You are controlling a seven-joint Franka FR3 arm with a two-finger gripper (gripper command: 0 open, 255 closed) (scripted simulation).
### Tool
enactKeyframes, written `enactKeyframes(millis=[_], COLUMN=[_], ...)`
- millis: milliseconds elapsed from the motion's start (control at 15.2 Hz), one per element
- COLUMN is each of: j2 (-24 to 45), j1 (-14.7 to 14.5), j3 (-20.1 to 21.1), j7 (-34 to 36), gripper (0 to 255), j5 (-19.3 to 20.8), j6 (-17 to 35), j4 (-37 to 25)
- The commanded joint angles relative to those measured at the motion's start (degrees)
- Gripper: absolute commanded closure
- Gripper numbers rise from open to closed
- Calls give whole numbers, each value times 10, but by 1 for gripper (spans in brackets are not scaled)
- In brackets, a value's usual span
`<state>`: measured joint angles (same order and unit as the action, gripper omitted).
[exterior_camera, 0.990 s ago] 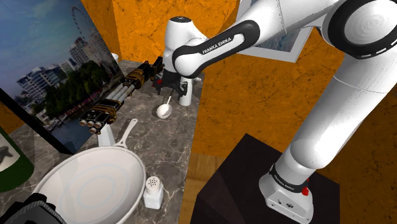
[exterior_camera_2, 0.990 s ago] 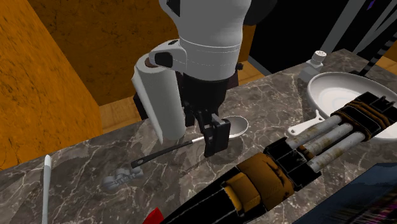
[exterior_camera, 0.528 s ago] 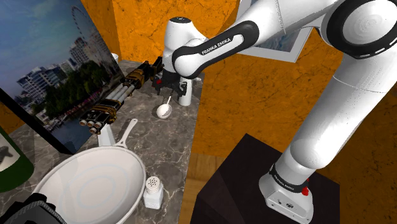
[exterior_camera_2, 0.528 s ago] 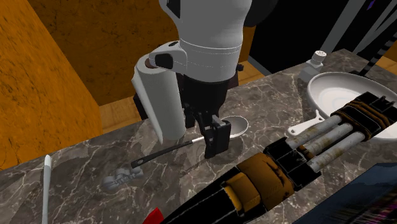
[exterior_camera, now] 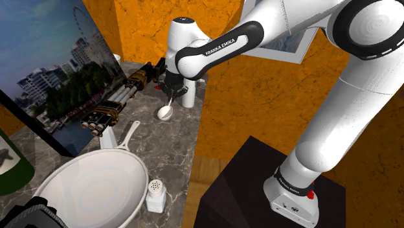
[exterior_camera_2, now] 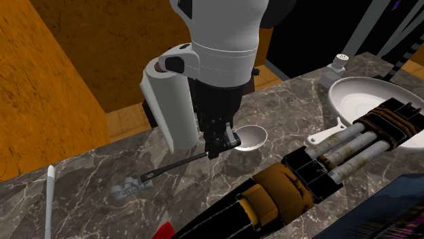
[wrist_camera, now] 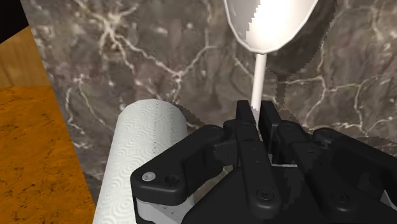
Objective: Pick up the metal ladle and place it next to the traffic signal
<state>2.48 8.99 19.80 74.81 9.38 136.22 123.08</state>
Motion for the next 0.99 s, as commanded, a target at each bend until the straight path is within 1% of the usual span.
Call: enactKeyframes(millis=[0, 66, 924], j2=[5, 6, -37], j1=[0, 2, 3], j3=[0, -2, -1], j7=[2, -2, -29], gripper=[255, 255, 255], j5=[-1, -1, -32], j6=[-2, -2, -96], j4=[5, 4, -51])
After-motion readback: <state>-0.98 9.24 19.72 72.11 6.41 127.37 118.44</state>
